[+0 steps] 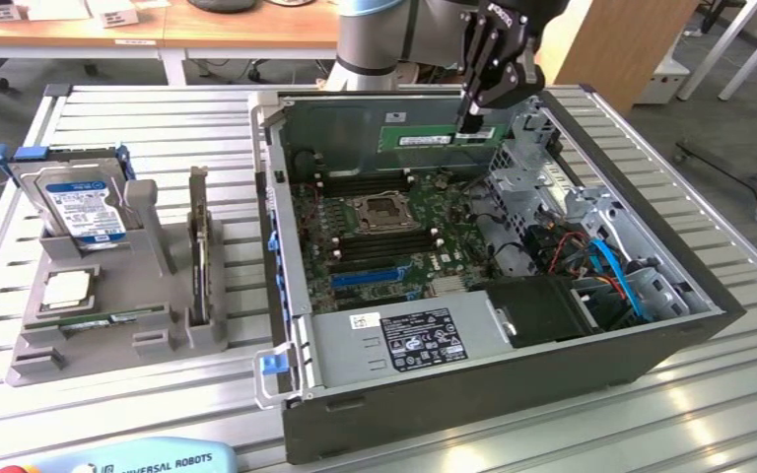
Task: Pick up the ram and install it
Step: 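Pick up the ram and move it above insertion slot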
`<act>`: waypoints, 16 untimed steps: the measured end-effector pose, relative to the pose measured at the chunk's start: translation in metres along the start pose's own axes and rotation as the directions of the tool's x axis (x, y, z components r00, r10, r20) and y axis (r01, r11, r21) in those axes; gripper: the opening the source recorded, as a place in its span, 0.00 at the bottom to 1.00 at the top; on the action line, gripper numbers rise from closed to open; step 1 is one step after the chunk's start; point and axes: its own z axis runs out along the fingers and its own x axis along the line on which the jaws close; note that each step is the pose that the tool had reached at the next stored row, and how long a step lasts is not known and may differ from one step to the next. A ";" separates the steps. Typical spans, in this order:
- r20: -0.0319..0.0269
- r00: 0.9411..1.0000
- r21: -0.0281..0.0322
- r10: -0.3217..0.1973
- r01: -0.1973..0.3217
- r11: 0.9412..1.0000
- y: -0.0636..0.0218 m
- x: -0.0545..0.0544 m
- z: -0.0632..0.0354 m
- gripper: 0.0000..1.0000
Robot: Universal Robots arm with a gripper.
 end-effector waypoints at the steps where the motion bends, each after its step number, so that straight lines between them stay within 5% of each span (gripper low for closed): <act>1: 0.000 1.000 0.000 0.000 0.000 1.000 0.0002 -0.002 0.0001 0.11; 16: 0.000 1.000 0.000 0.002 -0.002 1.000 0.0025 -0.025 0.0016 0.11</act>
